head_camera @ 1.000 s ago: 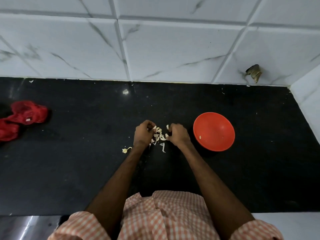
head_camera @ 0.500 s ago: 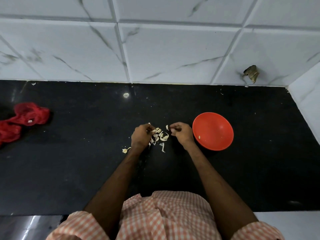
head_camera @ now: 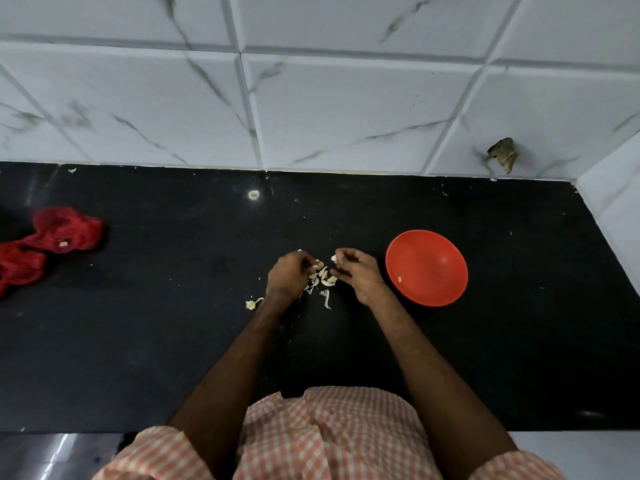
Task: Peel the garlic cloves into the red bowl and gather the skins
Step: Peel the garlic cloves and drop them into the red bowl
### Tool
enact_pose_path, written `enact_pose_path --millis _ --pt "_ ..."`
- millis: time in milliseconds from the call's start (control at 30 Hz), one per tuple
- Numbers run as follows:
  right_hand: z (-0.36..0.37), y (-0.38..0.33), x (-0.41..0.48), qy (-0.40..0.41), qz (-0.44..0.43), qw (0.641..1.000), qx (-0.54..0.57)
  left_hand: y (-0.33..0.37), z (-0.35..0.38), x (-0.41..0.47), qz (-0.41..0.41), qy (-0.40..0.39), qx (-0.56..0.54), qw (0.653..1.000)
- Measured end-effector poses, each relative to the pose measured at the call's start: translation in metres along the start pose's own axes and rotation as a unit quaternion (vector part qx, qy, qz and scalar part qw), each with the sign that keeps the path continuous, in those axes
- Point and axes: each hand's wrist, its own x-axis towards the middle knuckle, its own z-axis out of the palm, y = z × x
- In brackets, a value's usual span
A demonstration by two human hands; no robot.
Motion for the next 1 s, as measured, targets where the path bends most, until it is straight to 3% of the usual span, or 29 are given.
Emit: enact_pose_path --millis 133,367,500,633,1000 --pt "0.001 0.001 -0.001 -0.005 0.002 1.000 0.010 0.003 -0.001 -0.001 0.008 0.005 0.004 1.000" --pt "0.010 -0.001 -0.004 -0.015 -0.048 0.995 -0.091 0.020 -0.003 0.000 0.088 -0.019 0.021 0.996" --pt "0.012 -0.003 -0.004 -0.017 -0.096 0.984 -0.151 0.020 -0.004 0.002 0.069 -0.021 -0.004 0.997" --pt "0.012 -0.011 -0.007 -0.043 -0.133 0.969 -0.202 0.018 -0.001 0.005 0.030 -0.026 -0.109 0.993" --pt "0.008 -0.016 -0.007 -0.017 -0.151 0.965 -0.212 0.022 -0.001 0.004 0.026 -0.043 -0.202 0.978"
